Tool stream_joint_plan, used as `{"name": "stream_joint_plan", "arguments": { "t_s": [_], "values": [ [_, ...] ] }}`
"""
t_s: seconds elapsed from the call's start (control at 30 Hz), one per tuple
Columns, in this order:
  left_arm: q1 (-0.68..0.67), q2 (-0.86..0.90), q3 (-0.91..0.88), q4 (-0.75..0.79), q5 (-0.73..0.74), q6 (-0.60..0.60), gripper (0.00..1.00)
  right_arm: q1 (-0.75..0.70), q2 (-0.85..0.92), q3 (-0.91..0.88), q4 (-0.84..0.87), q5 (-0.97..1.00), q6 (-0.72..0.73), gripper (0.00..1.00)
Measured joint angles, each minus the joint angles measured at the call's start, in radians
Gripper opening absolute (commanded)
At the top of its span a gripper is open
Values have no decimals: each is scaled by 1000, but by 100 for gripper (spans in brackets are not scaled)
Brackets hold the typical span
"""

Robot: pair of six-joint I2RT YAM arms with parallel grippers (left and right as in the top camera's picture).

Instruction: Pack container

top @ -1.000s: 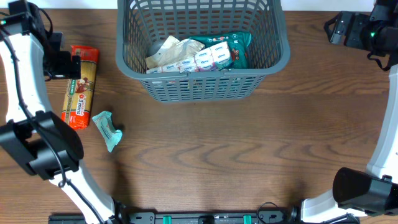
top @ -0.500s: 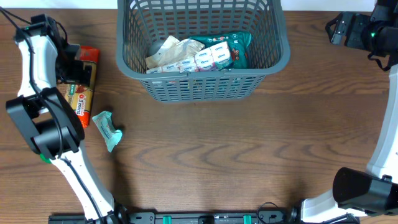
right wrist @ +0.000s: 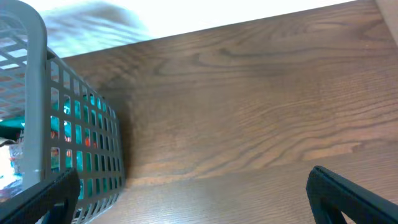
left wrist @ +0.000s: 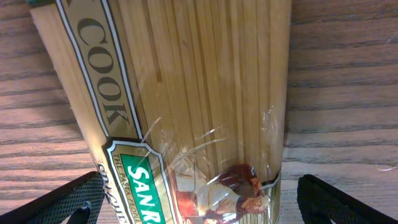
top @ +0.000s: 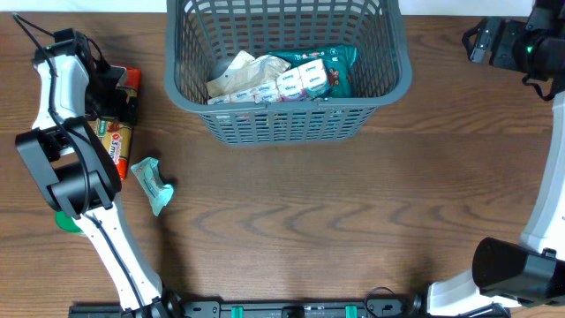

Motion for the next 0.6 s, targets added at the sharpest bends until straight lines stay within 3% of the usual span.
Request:
{"name": "stream_joint_plan", "arguments": {
  "t_s": [0.53,0.6],
  "values": [
    [15,40,0,1,7,-1,99,0,0,0,-31,5,0,99],
    [15,40,0,-5,7,-19,90,0,0,0,-37,7,-1,99]
  ]
}}
